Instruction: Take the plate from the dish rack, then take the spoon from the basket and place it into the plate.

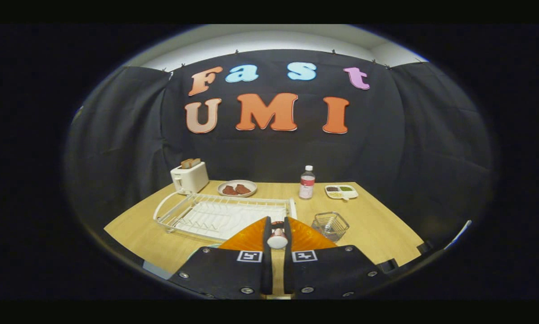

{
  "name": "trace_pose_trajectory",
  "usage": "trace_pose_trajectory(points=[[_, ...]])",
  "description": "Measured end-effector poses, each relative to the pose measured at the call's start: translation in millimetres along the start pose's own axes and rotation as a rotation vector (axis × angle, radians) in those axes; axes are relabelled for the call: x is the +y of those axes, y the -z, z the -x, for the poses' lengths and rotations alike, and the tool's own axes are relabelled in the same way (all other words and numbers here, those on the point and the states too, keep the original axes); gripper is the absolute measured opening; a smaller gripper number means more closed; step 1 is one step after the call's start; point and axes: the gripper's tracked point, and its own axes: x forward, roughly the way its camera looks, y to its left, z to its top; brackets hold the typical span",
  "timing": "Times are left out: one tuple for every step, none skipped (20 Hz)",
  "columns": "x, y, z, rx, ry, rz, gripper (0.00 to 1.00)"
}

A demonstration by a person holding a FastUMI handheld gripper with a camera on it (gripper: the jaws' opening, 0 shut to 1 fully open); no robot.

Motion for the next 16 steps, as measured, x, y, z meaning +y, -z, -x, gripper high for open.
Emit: trace_pose_trajectory(points=[[10.8,6.0,3.8,0.010,-0.015,-0.004,0.10],[19.7,12.8,6.9,0.025,-0.025,-0.008,0.10],[27.3,19.7,10.5,0.036,-0.032,-0.015,0.10],[36.1,23.8,12.8,0.043,-0.043,-0.024,0.10],[44.5,29.6,13.7,0.053,-0.056,-0.026,0.10],[51.1,35.6,13.2,0.060,-0.065,-0.021,0.10],[57.0,42.9,13.1,0.071,-0.076,-0.010,0.10],[62.3,50.4,11.9,0.081,-0.087,-0.003,0.10],[66.4,57.4,10.1,0.090,-0.096,0.004,0.10],[71.0,65.7,7.2,0.102,-0.107,0.009,0.10],[75.3,73.5,3.3,0.115,-0.116,0.011,0.10],[79.3,79.4,-1.0,0.125,-0.127,0.012,0.10],[82.6,85.3,-4.8,0.136,-0.133,0.020,0.10],[86.0,91.2,-8.3,0.144,-0.143,0.030,0.10],[90.1,96.2,-13.7,0.154,-0.155,0.034,0.10],[94.6,101.1,-18.5,0.163,-0.167,0.038,0.10]])
